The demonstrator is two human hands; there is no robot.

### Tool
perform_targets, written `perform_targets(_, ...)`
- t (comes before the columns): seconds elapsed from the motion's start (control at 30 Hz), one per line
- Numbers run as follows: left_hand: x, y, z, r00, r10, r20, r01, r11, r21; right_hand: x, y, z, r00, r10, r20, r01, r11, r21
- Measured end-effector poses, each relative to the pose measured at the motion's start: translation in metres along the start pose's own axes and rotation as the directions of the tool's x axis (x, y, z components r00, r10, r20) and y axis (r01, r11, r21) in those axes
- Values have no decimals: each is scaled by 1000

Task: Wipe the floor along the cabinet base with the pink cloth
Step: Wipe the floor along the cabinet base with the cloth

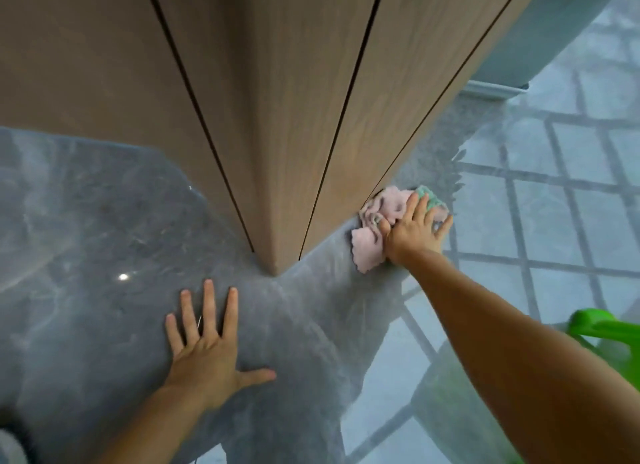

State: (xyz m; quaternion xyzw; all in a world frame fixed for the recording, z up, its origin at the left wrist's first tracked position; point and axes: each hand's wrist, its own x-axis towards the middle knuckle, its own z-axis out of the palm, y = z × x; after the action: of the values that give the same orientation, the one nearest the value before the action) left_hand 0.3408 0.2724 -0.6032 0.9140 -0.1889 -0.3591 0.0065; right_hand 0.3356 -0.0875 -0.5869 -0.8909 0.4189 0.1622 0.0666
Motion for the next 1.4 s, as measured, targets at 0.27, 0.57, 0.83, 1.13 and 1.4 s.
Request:
perform_targets(0.27,-8,5,-10,999,-22,47,20,999,28,-149,-82,70,860,-507,52,504,861,66)
perform_targets(0.57,-8,4,-11,999,-2,48,1,1000,29,-68,-26,2,968,-245,58,222,939,262)
perform_targets(0.83,-10,6,-16,998,-12,63,9,999,39,-116,-66,40,956,-260,-137,285,935,213)
perform_targets(1.13,-9,5,-13,999,2,54,-4,1000,22,-30,0,23,974,-227,29,225,974,39)
perform_targets(1.4,-12,8,-17,998,1,56,-3,1000,28,-142,-66,60,874,-472,117,461,881,106)
